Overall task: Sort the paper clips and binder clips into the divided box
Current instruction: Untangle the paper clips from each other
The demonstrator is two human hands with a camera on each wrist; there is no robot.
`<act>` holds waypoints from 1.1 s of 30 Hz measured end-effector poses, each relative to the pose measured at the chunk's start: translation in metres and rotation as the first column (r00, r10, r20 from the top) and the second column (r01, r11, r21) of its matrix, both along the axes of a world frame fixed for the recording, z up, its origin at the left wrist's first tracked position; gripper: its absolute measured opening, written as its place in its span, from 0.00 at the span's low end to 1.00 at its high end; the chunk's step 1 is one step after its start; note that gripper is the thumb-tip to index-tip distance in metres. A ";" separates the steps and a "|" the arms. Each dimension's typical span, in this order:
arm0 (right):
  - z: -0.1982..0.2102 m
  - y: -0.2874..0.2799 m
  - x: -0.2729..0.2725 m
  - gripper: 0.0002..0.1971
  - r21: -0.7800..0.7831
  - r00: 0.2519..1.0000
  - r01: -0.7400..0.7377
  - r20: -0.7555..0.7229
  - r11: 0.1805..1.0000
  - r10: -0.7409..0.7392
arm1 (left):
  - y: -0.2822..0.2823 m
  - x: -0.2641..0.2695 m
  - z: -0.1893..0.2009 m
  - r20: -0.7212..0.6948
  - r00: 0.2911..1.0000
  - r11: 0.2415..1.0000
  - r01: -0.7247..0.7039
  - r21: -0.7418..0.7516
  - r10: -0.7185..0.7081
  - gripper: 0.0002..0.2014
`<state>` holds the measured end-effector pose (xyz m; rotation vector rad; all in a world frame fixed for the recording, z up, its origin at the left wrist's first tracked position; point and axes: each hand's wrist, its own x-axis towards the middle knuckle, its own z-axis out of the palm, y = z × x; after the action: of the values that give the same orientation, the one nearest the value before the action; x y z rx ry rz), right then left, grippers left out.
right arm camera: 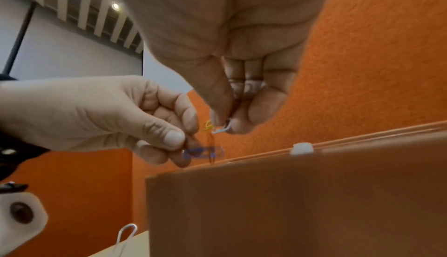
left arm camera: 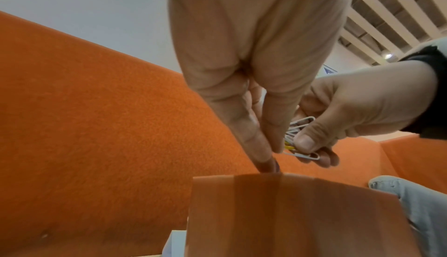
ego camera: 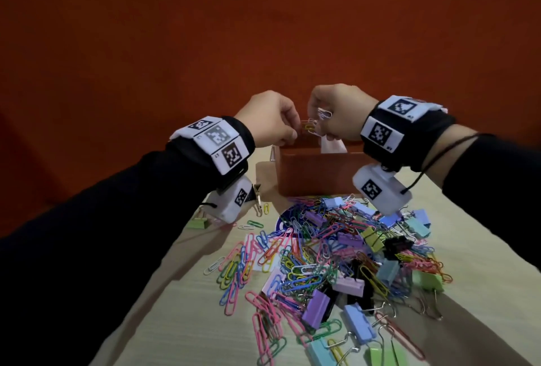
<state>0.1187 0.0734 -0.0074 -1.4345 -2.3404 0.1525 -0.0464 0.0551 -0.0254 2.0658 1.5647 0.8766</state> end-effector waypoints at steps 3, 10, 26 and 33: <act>-0.005 0.003 -0.003 0.15 -0.017 1.000 0.010 0.025 1.000 -0.010 | 0.000 0.000 -0.003 -0.043 0.999 1.000 -0.011 0.009 0.012 0.07; -0.009 -0.015 -0.005 0.17 0.040 0.986 -0.118 0.122 0.992 0.112 | -0.031 -0.021 -0.010 -0.220 0.975 0.999 0.026 -0.036 -0.034 0.04; -0.052 -0.070 -0.038 0.14 -0.369 0.620 -0.421 0.550 0.829 0.560 | -0.086 -0.023 -0.043 -0.740 0.581 0.851 -0.145 -0.505 -0.339 0.27; -0.056 -0.075 -0.040 0.13 -0.391 0.579 -0.455 0.553 0.800 0.599 | -0.084 -0.019 -0.043 -0.756 0.556 0.883 -0.080 -0.463 -0.346 0.16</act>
<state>0.0787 -0.0011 -0.0635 -0.8657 -3.4121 0.0518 -0.0659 -0.0287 -0.0684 2.2791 1.7239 -0.6487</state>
